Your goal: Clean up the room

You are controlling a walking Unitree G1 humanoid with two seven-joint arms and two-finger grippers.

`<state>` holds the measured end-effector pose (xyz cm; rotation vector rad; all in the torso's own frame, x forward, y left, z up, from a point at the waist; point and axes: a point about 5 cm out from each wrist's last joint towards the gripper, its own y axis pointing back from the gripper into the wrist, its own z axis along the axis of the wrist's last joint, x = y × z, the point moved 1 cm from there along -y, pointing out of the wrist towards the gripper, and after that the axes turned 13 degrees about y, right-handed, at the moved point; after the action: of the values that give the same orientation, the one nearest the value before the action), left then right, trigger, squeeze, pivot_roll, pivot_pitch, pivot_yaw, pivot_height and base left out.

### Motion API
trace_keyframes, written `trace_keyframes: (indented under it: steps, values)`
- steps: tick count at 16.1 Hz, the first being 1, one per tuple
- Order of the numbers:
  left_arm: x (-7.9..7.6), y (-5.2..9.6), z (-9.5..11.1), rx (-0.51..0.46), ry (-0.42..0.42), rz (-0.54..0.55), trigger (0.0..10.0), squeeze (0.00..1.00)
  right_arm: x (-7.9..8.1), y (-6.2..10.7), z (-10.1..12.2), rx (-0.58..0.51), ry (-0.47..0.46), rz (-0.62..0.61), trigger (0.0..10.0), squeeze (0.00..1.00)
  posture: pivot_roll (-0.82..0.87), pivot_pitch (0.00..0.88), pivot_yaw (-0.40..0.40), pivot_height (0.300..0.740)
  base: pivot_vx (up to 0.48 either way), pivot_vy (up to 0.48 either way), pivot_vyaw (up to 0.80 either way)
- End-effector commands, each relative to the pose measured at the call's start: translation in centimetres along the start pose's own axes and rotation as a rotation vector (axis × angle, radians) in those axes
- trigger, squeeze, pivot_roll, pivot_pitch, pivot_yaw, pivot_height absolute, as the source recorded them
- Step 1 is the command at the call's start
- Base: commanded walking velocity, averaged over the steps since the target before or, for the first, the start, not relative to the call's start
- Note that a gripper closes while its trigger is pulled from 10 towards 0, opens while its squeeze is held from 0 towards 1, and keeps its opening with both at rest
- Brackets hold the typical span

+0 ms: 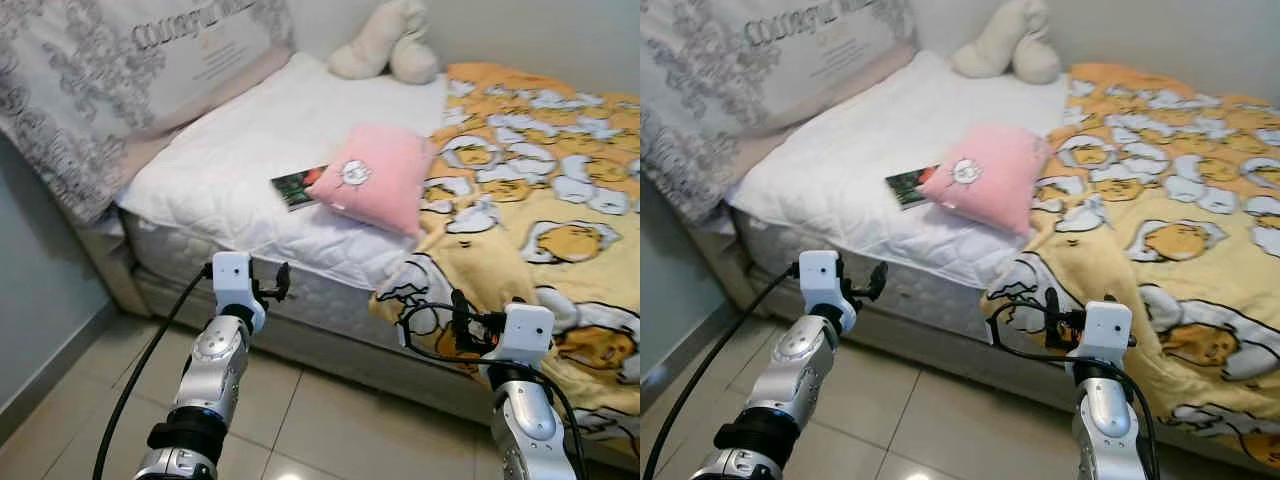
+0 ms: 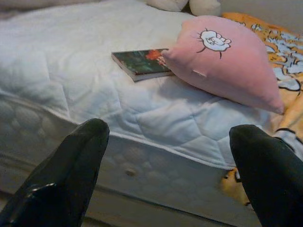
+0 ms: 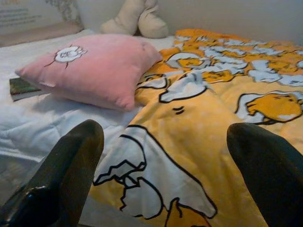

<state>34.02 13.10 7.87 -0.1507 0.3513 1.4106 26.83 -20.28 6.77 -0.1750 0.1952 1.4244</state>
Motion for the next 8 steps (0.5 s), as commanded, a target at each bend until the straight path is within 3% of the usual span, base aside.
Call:
trace_keyframes:
  steps: [1, 3, 8]
  values:
    - [-1.1, -0.5, 1.4, -0.051, -0.047, -0.054, 10.0, 0.0, 0.0, -0.1, -0.1, 0.012, 0.003, 0.007, 10.0, 0.0, 0.09, 0.0, -0.008, 0.74, 0.454, 0.0, 0.0]
    - [-2.1, -0.5, 2.0, -0.081, -0.092, -0.116, 10.0, 0.0, 0.0, -0.2, -0.1, 0.01, 0.003, 0.001, 10.0, 0.0, 0.09, 0.0, -0.007, 0.74, 0.45, 0.0, 0.0]
    - [-2.5, -0.9, 2.7, -0.094, -0.076, -0.141, 10.0, 0.0, -0.2, -0.2, -0.1, 0.006, 0.006, -0.008, 10.0, 0.0, 0.08, 0.0, 0.005, 0.74, 0.461, 0.0, 0.0]
